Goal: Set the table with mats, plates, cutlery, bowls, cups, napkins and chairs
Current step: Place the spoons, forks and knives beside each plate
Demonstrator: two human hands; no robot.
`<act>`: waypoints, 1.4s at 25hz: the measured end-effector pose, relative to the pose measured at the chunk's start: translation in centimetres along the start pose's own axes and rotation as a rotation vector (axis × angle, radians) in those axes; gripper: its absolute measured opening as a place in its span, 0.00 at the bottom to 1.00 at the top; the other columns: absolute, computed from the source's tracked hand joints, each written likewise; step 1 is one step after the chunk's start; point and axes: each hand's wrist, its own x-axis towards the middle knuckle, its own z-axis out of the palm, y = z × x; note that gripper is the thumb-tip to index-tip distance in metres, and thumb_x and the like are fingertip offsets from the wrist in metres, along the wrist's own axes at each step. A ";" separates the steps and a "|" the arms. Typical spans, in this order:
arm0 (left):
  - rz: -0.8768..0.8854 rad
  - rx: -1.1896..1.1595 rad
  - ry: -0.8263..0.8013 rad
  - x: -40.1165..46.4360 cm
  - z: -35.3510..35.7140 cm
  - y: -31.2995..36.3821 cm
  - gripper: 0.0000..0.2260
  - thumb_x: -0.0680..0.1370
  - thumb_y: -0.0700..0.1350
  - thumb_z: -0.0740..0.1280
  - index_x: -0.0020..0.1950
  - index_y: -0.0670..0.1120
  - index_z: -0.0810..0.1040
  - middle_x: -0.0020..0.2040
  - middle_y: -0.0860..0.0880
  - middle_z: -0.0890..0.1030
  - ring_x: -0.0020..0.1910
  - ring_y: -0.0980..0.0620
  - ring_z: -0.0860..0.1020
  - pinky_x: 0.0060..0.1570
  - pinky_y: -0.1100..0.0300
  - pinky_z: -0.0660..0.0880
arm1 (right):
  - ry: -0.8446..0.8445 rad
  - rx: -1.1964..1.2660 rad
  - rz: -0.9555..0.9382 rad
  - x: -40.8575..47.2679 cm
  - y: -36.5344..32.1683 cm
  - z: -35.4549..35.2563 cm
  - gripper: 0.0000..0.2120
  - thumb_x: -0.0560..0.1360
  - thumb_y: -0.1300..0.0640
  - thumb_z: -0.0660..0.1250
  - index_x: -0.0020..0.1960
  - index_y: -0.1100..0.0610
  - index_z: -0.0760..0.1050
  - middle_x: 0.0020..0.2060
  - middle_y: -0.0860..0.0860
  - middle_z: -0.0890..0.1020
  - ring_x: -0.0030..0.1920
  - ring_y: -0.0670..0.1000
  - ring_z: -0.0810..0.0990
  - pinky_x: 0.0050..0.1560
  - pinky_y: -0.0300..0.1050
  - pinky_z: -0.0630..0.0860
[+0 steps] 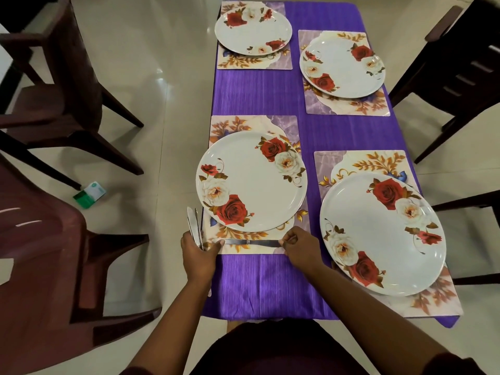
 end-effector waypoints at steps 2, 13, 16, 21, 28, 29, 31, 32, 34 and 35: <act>-0.001 0.057 -0.007 0.0 0.0 0.3 0.28 0.72 0.47 0.76 0.66 0.46 0.66 0.62 0.46 0.72 0.56 0.46 0.77 0.51 0.51 0.78 | 0.024 0.018 -0.004 -0.1 -0.2 0.0 0.03 0.77 0.60 0.68 0.49 0.57 0.74 0.42 0.51 0.80 0.42 0.49 0.79 0.42 0.36 0.75; -0.282 -0.637 -0.178 -1.7 -2.9 0.4 0.08 0.83 0.44 0.58 0.58 0.45 0.74 0.41 0.47 0.76 0.32 0.55 0.73 0.30 0.64 0.72 | 0.113 0.244 0.074 -5.1 -0.3 0.0 0.08 0.77 0.54 0.68 0.47 0.56 0.69 0.38 0.48 0.77 0.39 0.46 0.77 0.37 0.32 0.70; -0.281 -0.823 -0.353 -4.0 -3.3 1.3 0.12 0.83 0.40 0.56 0.64 0.44 0.74 0.42 0.47 0.80 0.36 0.53 0.76 0.34 0.62 0.77 | 0.077 0.264 0.063 -7.1 -0.8 -0.2 0.06 0.78 0.54 0.66 0.48 0.54 0.71 0.41 0.45 0.78 0.42 0.42 0.76 0.39 0.30 0.69; -0.259 -0.887 -0.651 -7.8 -2.7 4.0 0.17 0.81 0.35 0.59 0.69 0.44 0.70 0.58 0.40 0.81 0.50 0.44 0.83 0.47 0.52 0.82 | -0.080 0.585 0.135 -11.2 -3.4 -1.0 0.07 0.78 0.51 0.66 0.48 0.55 0.76 0.45 0.52 0.83 0.47 0.52 0.82 0.50 0.46 0.78; -0.185 -0.737 -0.925 -11.3 0.2 5.1 0.20 0.79 0.34 0.61 0.70 0.45 0.67 0.61 0.42 0.81 0.59 0.41 0.80 0.53 0.46 0.80 | -0.091 0.851 0.206 -18.0 -2.9 -3.1 0.11 0.74 0.66 0.71 0.56 0.63 0.76 0.47 0.61 0.84 0.40 0.52 0.84 0.40 0.41 0.80; -0.171 -0.704 -0.950 -12.0 0.7 5.2 0.19 0.79 0.34 0.61 0.70 0.44 0.67 0.60 0.41 0.81 0.58 0.41 0.80 0.52 0.47 0.80 | -0.035 0.866 0.219 -18.8 -2.2 -3.5 0.10 0.73 0.68 0.71 0.54 0.63 0.77 0.46 0.62 0.84 0.40 0.53 0.84 0.39 0.41 0.80; -0.153 -0.634 -0.993 -13.3 1.7 5.3 0.17 0.80 0.34 0.61 0.68 0.41 0.68 0.58 0.40 0.82 0.56 0.41 0.81 0.50 0.50 0.81 | 0.063 0.876 0.261 -20.4 -0.6 -4.4 0.07 0.73 0.66 0.71 0.51 0.61 0.79 0.44 0.60 0.85 0.39 0.52 0.84 0.38 0.39 0.79; -0.148 -0.598 -1.014 -14.0 2.4 5.4 0.16 0.80 0.35 0.61 0.67 0.41 0.68 0.58 0.40 0.82 0.56 0.41 0.82 0.50 0.50 0.81 | 0.109 0.880 0.291 -21.1 0.4 -4.9 0.06 0.74 0.64 0.72 0.50 0.60 0.79 0.43 0.58 0.85 0.39 0.52 0.84 0.38 0.40 0.79; -0.141 -0.530 -1.060 -15.2 3.9 5.7 0.13 0.80 0.35 0.61 0.65 0.40 0.70 0.57 0.39 0.82 0.55 0.41 0.82 0.54 0.47 0.80 | 0.193 0.896 0.360 -22.1 2.2 -6.1 0.05 0.74 0.62 0.72 0.49 0.59 0.79 0.41 0.55 0.85 0.38 0.51 0.85 0.39 0.42 0.79; -0.135 -0.497 -1.088 -15.8 4.7 6.0 0.12 0.80 0.35 0.62 0.64 0.40 0.70 0.57 0.38 0.82 0.54 0.41 0.82 0.54 0.47 0.79 | 0.233 0.910 0.390 -22.4 3.3 -6.6 0.04 0.74 0.61 0.71 0.49 0.59 0.79 0.40 0.55 0.85 0.37 0.51 0.85 0.38 0.41 0.79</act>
